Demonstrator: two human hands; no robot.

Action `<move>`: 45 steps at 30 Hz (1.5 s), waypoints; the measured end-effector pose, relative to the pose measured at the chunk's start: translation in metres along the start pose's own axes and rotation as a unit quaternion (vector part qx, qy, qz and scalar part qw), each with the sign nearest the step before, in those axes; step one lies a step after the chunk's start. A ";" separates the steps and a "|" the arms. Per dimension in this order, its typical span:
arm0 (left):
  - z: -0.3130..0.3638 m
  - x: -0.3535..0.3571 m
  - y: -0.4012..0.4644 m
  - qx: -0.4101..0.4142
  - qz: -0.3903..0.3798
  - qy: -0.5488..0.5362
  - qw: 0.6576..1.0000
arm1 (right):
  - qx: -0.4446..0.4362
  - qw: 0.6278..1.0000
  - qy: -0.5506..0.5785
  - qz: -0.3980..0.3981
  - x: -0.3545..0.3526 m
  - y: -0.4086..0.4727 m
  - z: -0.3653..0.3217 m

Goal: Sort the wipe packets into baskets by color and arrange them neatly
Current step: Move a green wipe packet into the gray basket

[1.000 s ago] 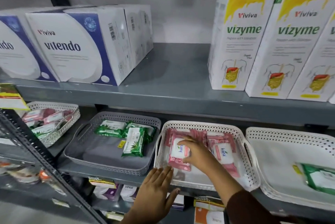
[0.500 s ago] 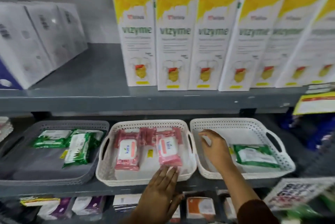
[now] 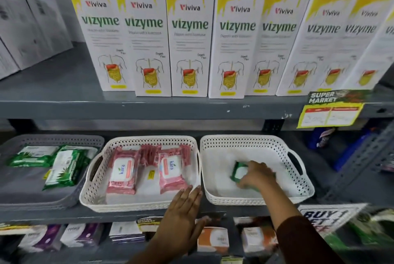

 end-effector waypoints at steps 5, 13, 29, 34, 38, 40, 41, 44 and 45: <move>-0.003 -0.001 -0.002 0.014 0.002 0.009 1.000 | -0.065 0.997 0.010 -0.040 0.011 -0.010 -0.033; -0.035 -0.015 -0.030 -0.003 0.029 0.025 0.999 | -0.004 0.985 0.161 0.063 0.001 -0.024 -0.029; -0.284 -0.140 -0.197 -0.262 0.064 0.081 0.960 | -0.320 0.903 0.266 0.102 0.014 -0.134 -0.354; -0.337 -0.175 -0.239 -0.298 0.072 0.084 0.948 | -0.385 0.894 0.219 0.068 0.055 -0.163 -0.474; -0.365 -0.187 -0.263 -0.314 0.069 0.056 0.945 | -0.415 0.890 0.183 0.051 0.086 -0.179 -0.558; -0.370 -0.188 -0.270 -0.303 0.064 0.043 0.950 | -0.420 0.891 0.147 0.087 0.102 -0.182 -0.590; -0.371 -0.188 -0.270 -0.294 0.063 0.040 0.953 | -0.422 0.893 0.122 0.098 0.110 -0.182 -0.601; -0.371 -0.188 -0.272 -0.280 0.066 0.029 0.957 | -0.405 0.908 0.026 0.099 0.136 -0.179 -0.626; -0.370 -0.189 -0.271 -0.277 0.069 0.026 0.958 | -0.400 0.911 0.003 0.100 0.140 -0.178 -0.630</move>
Point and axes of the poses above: each hand's wrist, its own y-axis towards the middle knuckle, its own x-axis out of the palm, z = x × y, the point moved 7 cm from there along y, towards the middle knuckle, and after that the axes turned 5 degrees about -y, right-handed, at the moved point
